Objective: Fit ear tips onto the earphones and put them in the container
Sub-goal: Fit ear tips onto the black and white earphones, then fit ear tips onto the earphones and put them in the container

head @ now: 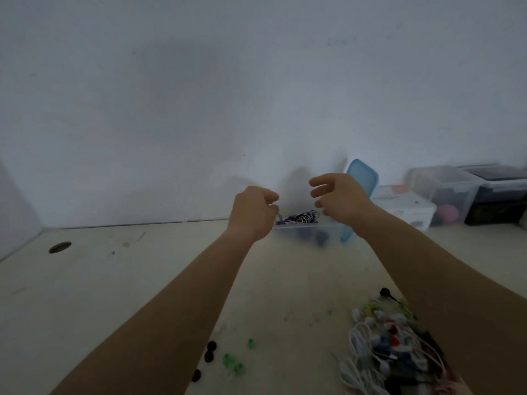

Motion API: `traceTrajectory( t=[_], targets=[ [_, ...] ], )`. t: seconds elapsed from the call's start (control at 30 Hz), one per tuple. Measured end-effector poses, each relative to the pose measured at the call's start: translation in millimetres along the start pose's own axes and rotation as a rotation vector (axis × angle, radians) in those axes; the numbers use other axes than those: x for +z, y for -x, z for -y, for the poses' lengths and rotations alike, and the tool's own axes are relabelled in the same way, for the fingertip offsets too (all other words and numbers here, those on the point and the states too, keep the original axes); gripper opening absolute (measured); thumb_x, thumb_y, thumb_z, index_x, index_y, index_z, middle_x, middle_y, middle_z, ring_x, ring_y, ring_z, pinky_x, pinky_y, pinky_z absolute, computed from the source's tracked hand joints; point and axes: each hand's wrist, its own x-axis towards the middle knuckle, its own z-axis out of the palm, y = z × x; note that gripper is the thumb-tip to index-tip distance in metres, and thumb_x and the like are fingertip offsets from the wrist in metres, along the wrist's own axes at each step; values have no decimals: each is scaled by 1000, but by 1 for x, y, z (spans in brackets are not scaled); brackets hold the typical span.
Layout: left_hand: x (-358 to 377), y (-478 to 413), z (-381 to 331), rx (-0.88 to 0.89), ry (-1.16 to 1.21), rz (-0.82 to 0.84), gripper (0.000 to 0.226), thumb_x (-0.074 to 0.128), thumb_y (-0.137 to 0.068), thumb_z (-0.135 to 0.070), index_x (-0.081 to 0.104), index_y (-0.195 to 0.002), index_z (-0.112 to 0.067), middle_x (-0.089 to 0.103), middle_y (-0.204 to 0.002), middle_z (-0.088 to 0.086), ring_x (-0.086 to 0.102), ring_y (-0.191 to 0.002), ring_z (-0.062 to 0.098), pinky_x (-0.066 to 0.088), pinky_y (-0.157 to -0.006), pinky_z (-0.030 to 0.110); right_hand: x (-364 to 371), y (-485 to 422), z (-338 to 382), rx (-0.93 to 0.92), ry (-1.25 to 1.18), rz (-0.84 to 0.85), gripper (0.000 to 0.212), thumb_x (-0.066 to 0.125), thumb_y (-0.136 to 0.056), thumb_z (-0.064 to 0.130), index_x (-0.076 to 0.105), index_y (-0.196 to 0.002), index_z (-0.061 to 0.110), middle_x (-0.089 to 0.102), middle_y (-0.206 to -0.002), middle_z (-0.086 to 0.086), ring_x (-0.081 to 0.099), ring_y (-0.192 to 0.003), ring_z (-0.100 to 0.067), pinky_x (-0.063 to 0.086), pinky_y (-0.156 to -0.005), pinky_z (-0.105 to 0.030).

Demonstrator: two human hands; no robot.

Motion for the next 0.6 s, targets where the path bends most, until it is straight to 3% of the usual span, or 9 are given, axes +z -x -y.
traceTrajectory(
  t=[0.07, 0.17, 0.27, 0.4, 0.5, 0.6],
  targets=[
    [-6, 20, -4, 10, 43, 5, 24, 63, -93, -13, 72, -115, -17, 69, -113, 1, 62, -104, 14, 38, -88, 16, -10, 16, 2, 1, -60, 3, 46, 43, -85, -12, 66, -118, 11, 71, -101, -6, 69, -85, -23, 58, -79, -39],
    [-10, 50, -16, 50, 77, 38, 20, 61, -90, -13, 68, -84, -30, 61, -81, -1, 53, -77, 15, 43, -75, 21, -26, 48, 5, -26, -46, 64, 34, 47, -90, -7, 68, -109, 13, 74, -93, -6, 69, -78, -18, 58, -78, -37],
    [-2, 78, -28, 57, 73, 66, 15, 65, -88, -15, 79, -92, -19, 74, -91, 1, 66, -86, 15, 47, -79, 21, -42, 75, 0, -26, 7, 128, 16, 59, -93, 6, 71, -99, 15, 76, -88, -4, 71, -78, -18, 57, -72, -32],
    [15, 115, -48, 102, -11, 224, 19, 67, -88, -18, 78, -103, -20, 74, -102, -3, 66, -92, 9, 42, -80, 14, -67, 105, -21, -38, 175, 126, 14, 63, -90, 11, 73, -96, 19, 75, -86, 1, 71, -77, -16, 52, -65, -25],
    [30, 138, -56, 71, 12, 351, 20, 70, -87, -25, 76, -106, -22, 73, -104, -6, 64, -89, 5, 42, -75, 11, -84, 123, -41, -25, 333, 138, 15, 67, -88, 13, 75, -99, 19, 71, -85, 6, 65, -75, -7, 46, -65, -19],
    [42, 153, -59, 52, -25, 464, 29, 74, -83, -38, 73, -108, -23, 71, -104, -5, 64, -94, 9, 46, -80, 20, -99, 139, -55, -7, 410, 169, 10, 71, -86, 23, 77, -93, 21, 72, -90, 7, 65, -84, -7, 48, -72, -22]
  ],
)
